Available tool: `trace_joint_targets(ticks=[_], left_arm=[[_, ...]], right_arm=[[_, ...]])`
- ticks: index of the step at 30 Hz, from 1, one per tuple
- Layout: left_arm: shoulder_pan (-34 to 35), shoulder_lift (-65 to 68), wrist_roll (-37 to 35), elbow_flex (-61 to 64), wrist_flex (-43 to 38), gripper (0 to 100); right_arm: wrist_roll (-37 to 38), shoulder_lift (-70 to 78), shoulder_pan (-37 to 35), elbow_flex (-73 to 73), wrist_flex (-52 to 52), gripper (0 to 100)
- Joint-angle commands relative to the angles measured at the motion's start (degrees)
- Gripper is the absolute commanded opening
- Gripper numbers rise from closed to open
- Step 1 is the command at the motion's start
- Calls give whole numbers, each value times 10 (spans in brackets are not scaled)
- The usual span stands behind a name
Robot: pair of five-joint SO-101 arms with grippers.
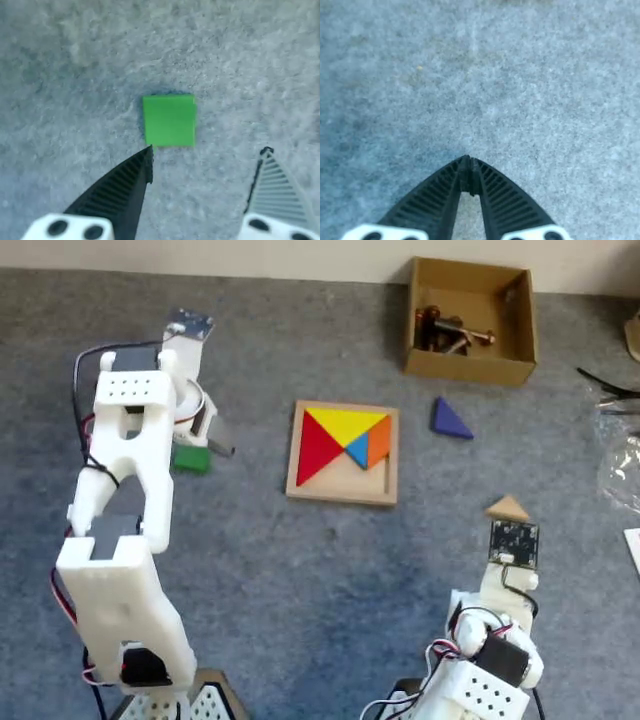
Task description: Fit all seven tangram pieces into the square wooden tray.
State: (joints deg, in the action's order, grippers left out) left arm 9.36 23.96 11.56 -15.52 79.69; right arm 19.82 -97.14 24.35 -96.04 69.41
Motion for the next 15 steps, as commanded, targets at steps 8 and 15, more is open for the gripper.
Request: trace_joint_targets(ticks=[8, 15], left_arm=[[23, 7, 11, -29, -98, 306], [23, 71, 8, -65, -113, 305]], right_arm=[[-1, -8, 8, -66, -10, 5], [-1, -8, 8, -66, -10, 5]])
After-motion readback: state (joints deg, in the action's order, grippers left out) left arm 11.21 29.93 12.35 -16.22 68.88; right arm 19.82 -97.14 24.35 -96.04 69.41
